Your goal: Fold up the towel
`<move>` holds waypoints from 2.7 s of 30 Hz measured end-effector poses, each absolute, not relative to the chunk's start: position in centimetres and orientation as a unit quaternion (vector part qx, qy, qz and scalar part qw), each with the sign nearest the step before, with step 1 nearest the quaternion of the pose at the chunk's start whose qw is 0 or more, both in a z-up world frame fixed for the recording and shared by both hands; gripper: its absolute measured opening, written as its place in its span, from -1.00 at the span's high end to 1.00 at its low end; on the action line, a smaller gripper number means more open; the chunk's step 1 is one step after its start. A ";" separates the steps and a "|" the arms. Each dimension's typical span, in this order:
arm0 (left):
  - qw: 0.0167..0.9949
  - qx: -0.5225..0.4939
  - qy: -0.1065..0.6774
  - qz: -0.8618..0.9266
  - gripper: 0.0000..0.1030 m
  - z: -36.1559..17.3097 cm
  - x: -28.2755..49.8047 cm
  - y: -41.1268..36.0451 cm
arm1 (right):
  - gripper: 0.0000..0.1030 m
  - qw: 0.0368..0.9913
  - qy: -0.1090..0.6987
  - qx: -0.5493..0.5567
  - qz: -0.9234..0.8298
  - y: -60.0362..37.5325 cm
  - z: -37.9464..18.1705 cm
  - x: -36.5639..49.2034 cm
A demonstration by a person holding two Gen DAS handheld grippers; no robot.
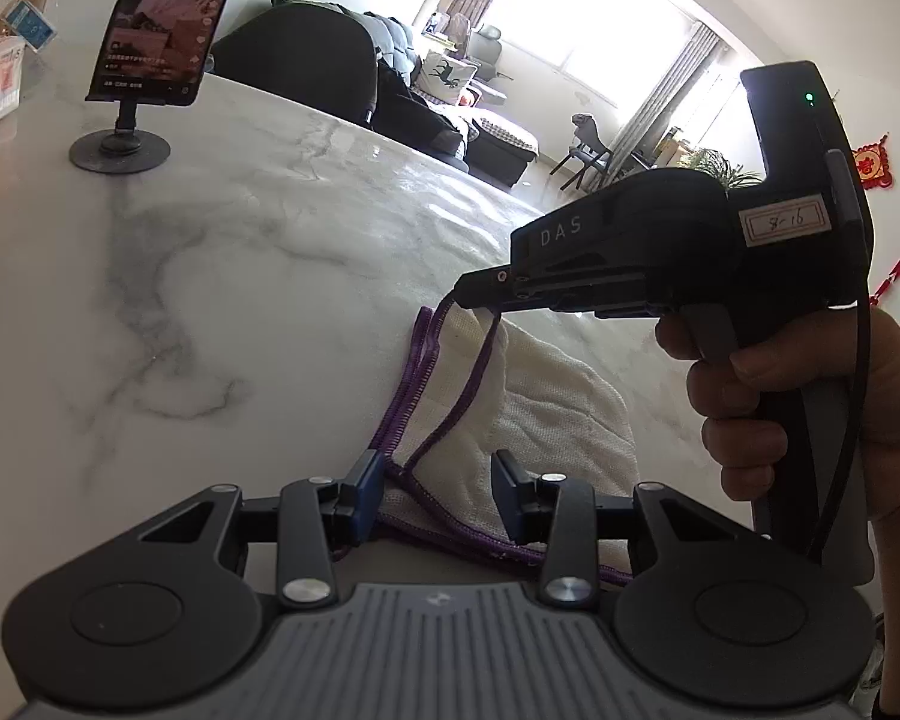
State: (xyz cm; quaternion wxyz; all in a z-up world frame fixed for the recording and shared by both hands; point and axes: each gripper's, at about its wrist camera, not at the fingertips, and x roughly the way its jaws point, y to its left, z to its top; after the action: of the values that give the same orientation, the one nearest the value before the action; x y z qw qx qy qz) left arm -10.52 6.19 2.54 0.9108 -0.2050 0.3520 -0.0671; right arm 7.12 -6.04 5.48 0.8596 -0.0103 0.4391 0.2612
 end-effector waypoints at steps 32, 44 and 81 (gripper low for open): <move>0.929 -0.192 0.313 -0.036 0.87 3.8 -11.4 6.9 | 0.80 0.864 0.419 -0.007 0.278 -5.4 6.1 6.4; 0.930 -0.174 0.323 -0.014 0.01 3.2 -11.4 7.3 | 0.15 0.877 0.399 0.023 0.268 -7.1 6.5 6.9; 0.911 0.020 0.358 -0.202 0.26 6.3 -5.2 4.5 | 0.44 0.870 0.414 -0.050 0.263 -10.0 7.5 5.5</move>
State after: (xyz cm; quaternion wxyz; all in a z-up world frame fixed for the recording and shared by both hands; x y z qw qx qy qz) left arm -5.16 4.50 6.30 0.9114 0.0200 0.3582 -0.2019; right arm 5.52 -10.02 7.53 0.8702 -0.0501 0.4136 0.2630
